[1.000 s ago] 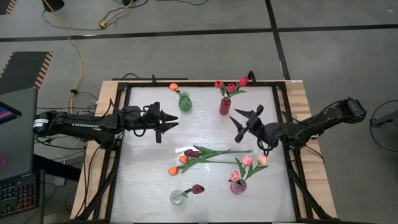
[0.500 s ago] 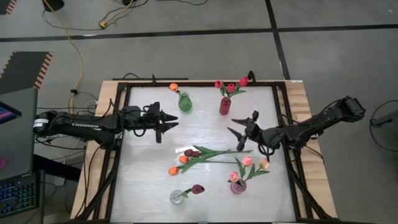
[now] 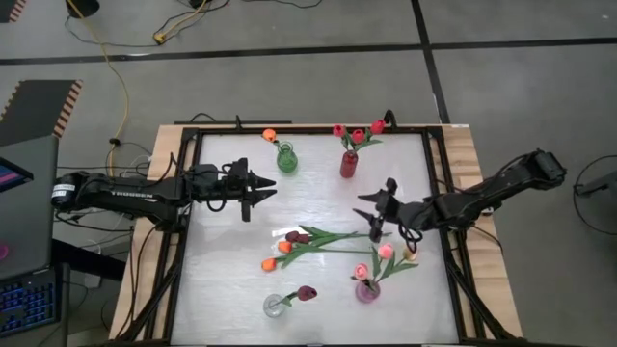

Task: Sort flowers into vase by color
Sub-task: Put the dark red flower into the transparent vase

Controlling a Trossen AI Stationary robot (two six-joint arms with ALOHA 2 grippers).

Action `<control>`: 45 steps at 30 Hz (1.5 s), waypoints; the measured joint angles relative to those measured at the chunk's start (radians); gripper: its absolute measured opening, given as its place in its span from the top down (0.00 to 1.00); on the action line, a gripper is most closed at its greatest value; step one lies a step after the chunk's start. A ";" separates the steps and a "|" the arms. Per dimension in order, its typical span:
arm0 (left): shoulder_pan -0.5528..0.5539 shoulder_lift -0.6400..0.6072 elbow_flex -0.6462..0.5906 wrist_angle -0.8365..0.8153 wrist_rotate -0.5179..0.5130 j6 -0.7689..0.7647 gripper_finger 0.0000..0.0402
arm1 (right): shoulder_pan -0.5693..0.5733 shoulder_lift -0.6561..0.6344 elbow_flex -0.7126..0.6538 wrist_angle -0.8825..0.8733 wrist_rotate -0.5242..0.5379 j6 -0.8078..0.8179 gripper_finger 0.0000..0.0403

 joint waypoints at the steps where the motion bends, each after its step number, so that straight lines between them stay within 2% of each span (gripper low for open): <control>1: 0.000 0.000 0.000 0.000 0.000 0.000 0.70 | 0.000 0.007 0.000 0.002 -0.033 0.000 0.47; 4: 0.000 0.000 0.000 0.000 0.000 0.000 0.70 | 0.000 0.043 0.000 0.004 -0.107 0.000 0.47; 17: 0.000 0.000 0.000 0.000 0.000 0.000 0.71 | -0.066 0.230 0.000 0.049 -0.112 0.012 0.47; 31: 0.000 0.000 0.000 -0.001 0.000 0.000 0.71 | -0.080 0.147 0.030 0.051 -0.115 -0.044 0.47; 36: 0.000 0.000 0.000 -0.001 0.000 0.000 0.71 | -0.101 0.170 0.031 0.053 -0.240 -0.003 0.47; 45: 0.000 0.000 0.000 -0.001 0.000 0.000 0.71 | -0.112 0.319 0.032 0.117 -0.287 0.034 0.53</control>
